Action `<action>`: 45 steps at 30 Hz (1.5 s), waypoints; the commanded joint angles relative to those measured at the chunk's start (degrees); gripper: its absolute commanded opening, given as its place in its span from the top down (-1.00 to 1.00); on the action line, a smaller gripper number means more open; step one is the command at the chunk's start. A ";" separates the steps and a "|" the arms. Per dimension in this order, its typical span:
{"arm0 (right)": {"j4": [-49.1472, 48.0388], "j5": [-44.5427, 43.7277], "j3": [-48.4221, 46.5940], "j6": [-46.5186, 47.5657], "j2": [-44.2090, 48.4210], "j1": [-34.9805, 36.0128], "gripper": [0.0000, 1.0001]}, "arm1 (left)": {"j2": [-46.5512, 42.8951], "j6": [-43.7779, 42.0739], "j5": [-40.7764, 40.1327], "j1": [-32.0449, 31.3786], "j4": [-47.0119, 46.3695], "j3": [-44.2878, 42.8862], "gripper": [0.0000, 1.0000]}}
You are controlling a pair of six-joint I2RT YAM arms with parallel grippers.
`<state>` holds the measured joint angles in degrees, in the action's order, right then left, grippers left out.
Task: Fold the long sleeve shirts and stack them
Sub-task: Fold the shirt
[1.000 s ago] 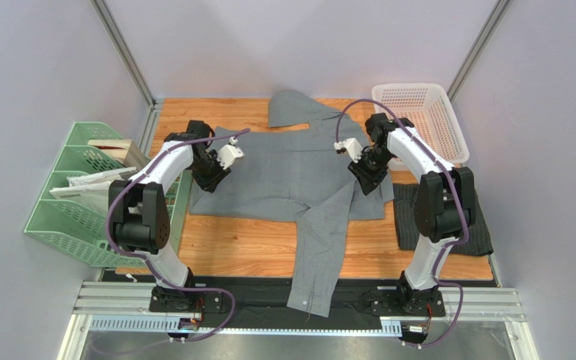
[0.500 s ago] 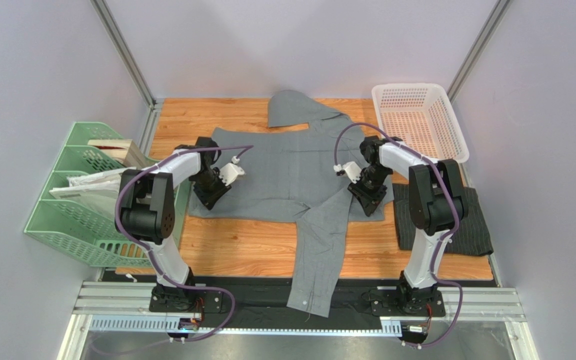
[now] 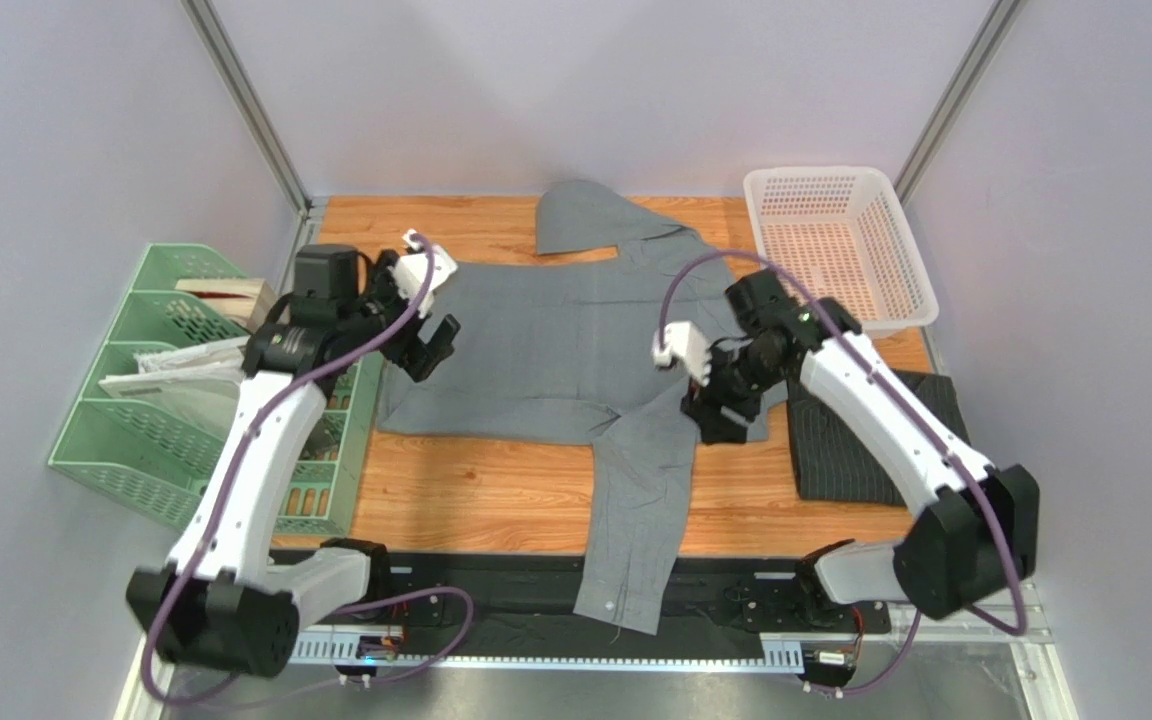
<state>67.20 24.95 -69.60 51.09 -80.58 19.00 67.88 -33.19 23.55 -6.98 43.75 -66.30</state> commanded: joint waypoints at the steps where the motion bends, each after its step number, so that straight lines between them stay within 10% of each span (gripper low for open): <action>1: -5.40 6.51 5.96 10.34 3.41 15.92 -0.40 | -6.69 17.69 7.13 0.13 -8.14 1.61 -0.98; 13: -14.73 11.70 4.22 20.36 -11.79 39.52 -0.38 | -17.59 23.61 10.91 1.97 -1.03 8.72 -0.98; 33: -25.00 5.11 10.80 22.74 -22.07 47.53 -0.27 | -26.04 21.85 4.58 2.15 2.92 11.28 -0.98; 36: -27.56 2.92 11.42 21.95 -24.01 47.53 -0.06 | -26.13 20.54 4.14 2.15 3.98 10.67 -0.98; 41: -25.64 2.91 10.28 20.98 -21.82 47.70 0.90 | -25.78 18.87 3.61 2.15 4.50 9.97 -0.98; 45: -22.47 2.91 8.70 20.81 -17.26 46.74 1.00 | -23.94 18.16 3.52 2.24 5.03 8.12 -0.98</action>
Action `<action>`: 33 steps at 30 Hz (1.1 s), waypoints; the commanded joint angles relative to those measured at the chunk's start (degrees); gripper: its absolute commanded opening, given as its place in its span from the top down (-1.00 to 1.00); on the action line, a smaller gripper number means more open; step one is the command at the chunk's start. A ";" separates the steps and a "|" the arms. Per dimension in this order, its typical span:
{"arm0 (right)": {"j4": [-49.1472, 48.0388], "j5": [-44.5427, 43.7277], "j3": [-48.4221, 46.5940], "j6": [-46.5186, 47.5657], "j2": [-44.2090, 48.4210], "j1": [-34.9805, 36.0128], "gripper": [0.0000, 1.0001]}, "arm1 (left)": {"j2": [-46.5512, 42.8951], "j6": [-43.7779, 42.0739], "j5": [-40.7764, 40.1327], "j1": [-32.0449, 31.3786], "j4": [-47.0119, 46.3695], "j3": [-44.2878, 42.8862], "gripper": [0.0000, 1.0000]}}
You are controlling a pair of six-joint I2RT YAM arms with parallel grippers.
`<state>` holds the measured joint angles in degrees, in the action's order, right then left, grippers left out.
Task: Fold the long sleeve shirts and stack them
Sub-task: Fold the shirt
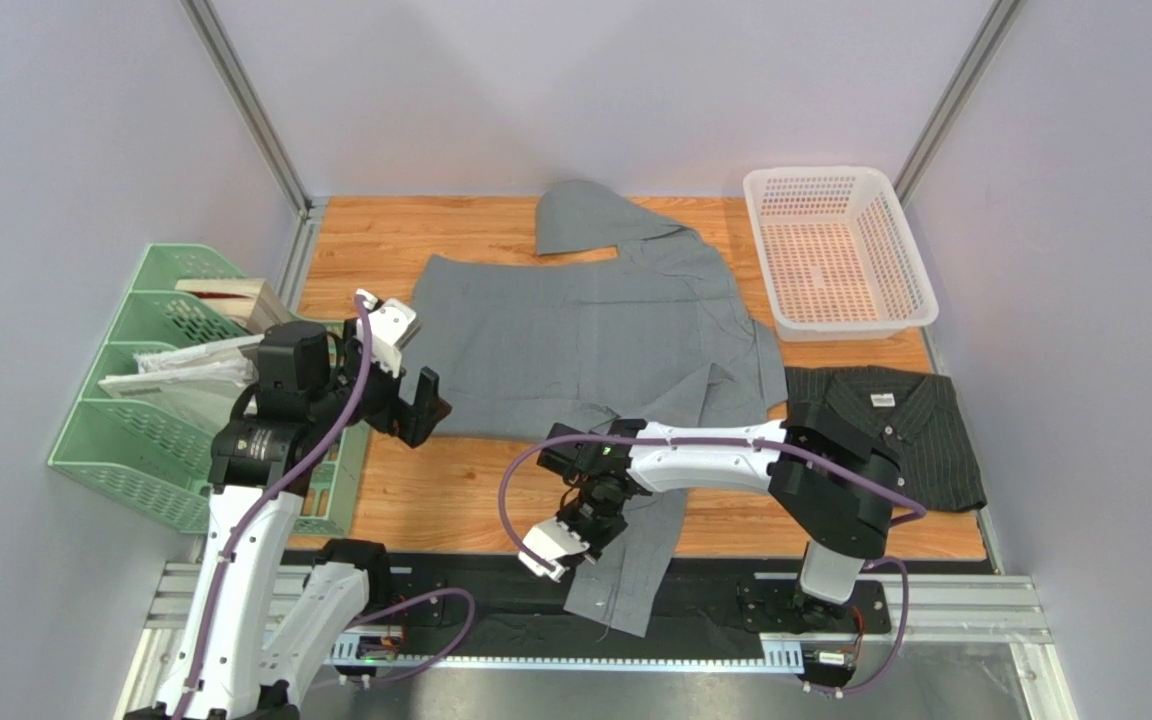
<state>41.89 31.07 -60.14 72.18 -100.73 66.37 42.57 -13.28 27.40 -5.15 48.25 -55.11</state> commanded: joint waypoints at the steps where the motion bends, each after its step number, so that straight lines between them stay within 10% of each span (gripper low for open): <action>1: 3.98 -2.77 -1.81 -0.46 3.43 -1.24 1.00 | 1.64 -1.75 -0.50 0.49 0.36 -3.33 -0.98; 23: 16.03 5.58 -40.22 -7.32 -9.92 -26.10 1.00 | 24.91 16.67 14.69 1.63 -7.90 -0.79 -0.79; 33: 15.95 6.99 -47.70 -4.51 -14.84 -29.98 1.00 | 31.09 34.63 23.94 -1.79 -40.59 7.47 -0.80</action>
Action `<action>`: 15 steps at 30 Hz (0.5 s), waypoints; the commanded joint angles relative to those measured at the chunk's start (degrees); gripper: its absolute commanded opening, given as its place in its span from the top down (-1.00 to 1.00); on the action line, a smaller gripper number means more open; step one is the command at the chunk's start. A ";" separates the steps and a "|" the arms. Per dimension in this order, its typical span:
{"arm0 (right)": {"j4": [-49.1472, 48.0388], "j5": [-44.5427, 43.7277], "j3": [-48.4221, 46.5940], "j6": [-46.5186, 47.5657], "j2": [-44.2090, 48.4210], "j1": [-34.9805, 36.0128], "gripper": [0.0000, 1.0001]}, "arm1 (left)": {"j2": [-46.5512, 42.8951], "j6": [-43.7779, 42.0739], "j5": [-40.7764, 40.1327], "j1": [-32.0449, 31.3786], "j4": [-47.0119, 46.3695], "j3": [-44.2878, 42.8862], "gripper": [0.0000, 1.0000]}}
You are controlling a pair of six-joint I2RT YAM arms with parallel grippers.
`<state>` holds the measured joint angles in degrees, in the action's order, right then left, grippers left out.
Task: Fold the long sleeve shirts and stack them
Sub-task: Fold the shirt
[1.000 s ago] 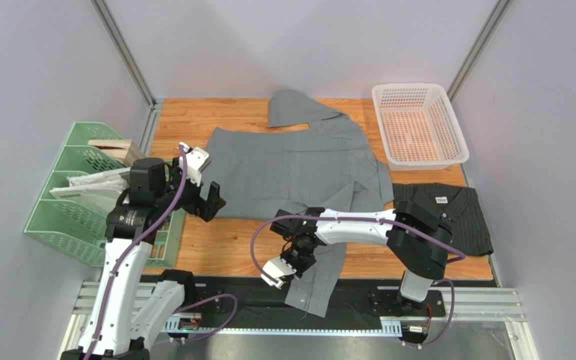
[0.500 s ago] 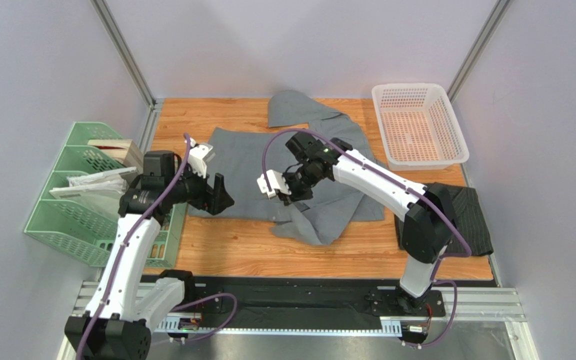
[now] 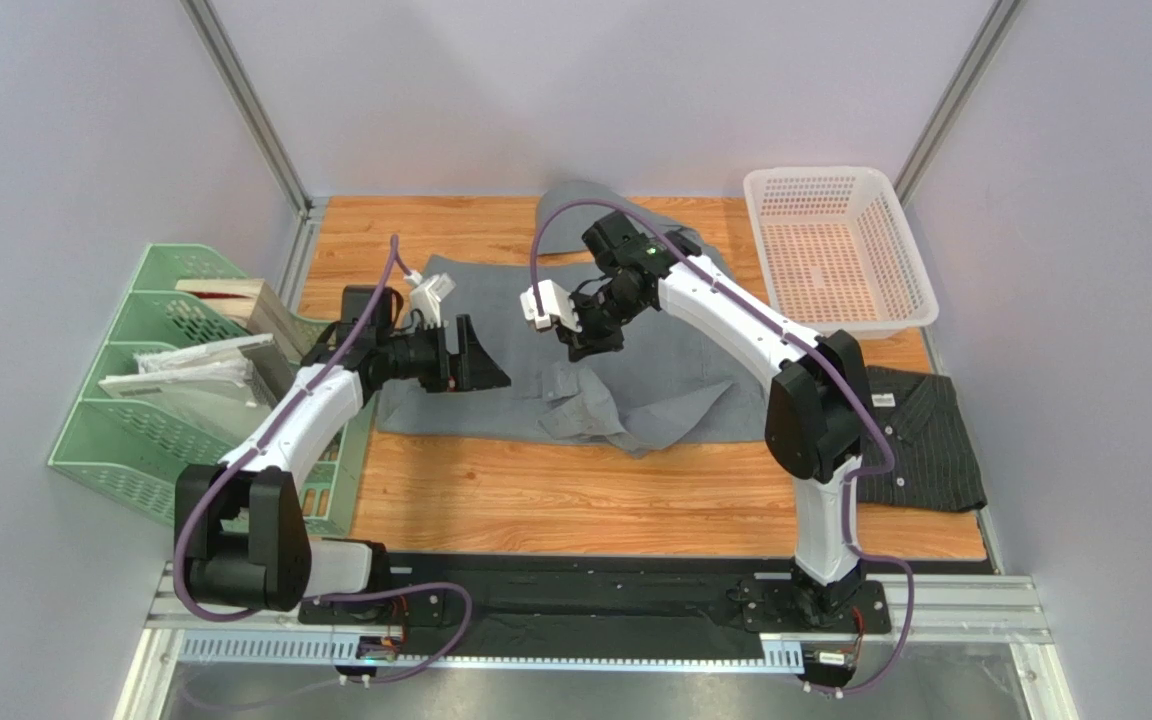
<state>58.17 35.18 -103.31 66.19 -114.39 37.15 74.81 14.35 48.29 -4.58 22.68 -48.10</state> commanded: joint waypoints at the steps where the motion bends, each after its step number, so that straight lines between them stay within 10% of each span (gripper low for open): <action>1: -1.91 2.96 -4.88 1.31 -2.58 -1.28 1.00 | -1.59 8.23 -0.10 -2.45 -16.07 1.33 -0.79; 7: -20.69 -4.75 -9.61 -10.71 -10.23 -4.79 0.93 | -2.46 13.86 -6.26 -1.92 -14.24 3.09 -0.71; 11: -19.16 -13.02 -22.62 -18.11 -17.35 -7.61 -0.13 | -4.40 12.47 -11.72 -1.92 -10.04 3.36 -0.70; 15: -14.68 -12.42 -26.95 -22.77 -15.35 -11.83 -0.42 | -5.11 6.85 -20.76 -2.19 -4.06 0.64 -0.61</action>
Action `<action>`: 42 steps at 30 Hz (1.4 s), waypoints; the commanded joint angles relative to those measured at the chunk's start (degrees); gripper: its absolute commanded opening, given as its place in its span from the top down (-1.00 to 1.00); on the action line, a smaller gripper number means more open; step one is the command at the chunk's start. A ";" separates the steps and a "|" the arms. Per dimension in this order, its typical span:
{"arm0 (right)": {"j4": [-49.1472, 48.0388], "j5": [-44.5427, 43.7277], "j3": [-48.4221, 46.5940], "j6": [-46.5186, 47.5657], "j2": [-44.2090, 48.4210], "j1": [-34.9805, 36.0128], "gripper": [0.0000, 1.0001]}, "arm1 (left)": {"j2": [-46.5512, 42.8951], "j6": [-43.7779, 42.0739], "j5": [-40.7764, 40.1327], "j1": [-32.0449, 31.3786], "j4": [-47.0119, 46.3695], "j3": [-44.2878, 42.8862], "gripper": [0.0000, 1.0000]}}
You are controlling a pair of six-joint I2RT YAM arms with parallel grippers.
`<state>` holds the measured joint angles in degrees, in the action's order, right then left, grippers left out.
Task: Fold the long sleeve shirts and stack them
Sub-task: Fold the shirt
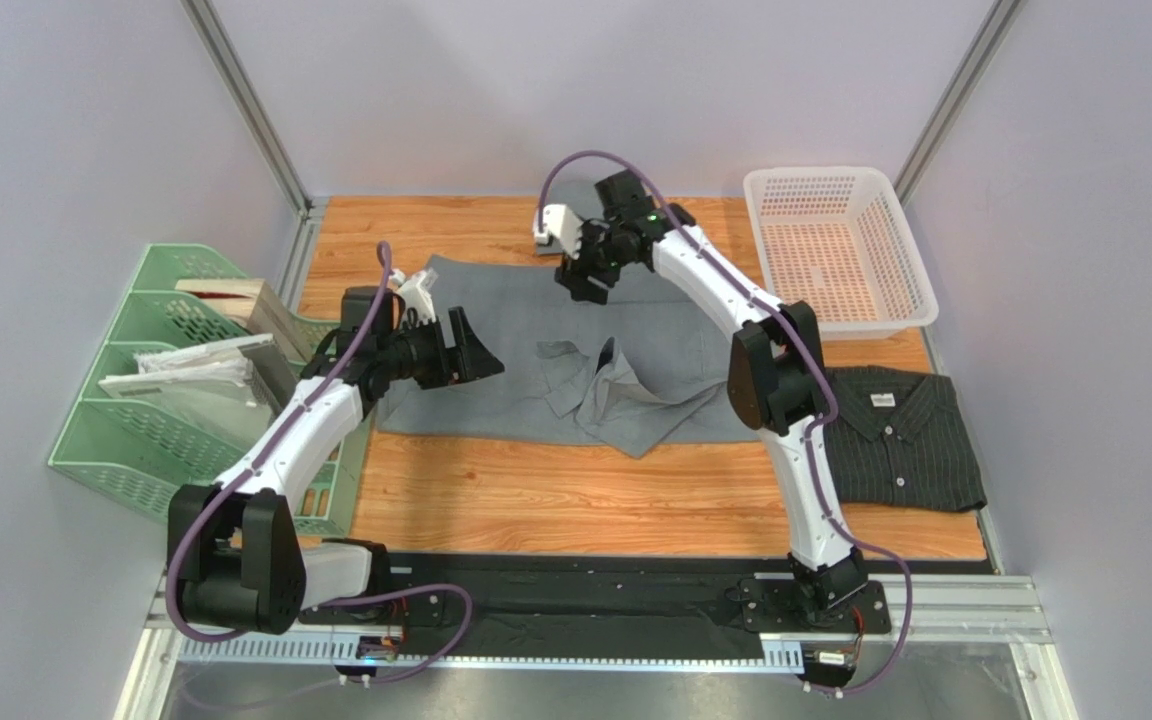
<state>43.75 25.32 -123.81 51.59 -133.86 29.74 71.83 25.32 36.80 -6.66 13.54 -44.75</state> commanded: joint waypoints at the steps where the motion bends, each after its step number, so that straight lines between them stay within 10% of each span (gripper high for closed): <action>1: 1.41 -2.47 -5.84 -8.52 4.92 -5.47 -0.43 | -1.70 -7.18 -12.51 -0.29 6.31 -4.45 -0.59; 10: 13.98 9.12 -3.46 -7.04 14.58 -6.19 -0.48 | -0.20 -20.48 -15.88 -1.17 13.53 -10.62 -0.55; 19: 24.71 3.69 3.74 14.64 16.00 5.24 -0.31 | -2.31 -14.51 -5.77 5.86 12.21 -10.53 -0.57; 27: 21.56 -9.14 14.47 25.39 12.76 5.95 -0.22 | -4.07 -16.53 -4.28 10.78 14.49 -10.18 -0.57; 42: 16.90 -6.61 18.68 33.48 12.92 6.12 -0.25 | -2.75 -17.68 -3.66 12.36 15.38 -9.48 -0.58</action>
<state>62.41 15.99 -106.52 81.01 -122.58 34.59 69.01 8.56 32.32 4.60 29.08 -53.67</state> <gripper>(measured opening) 0.621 0.785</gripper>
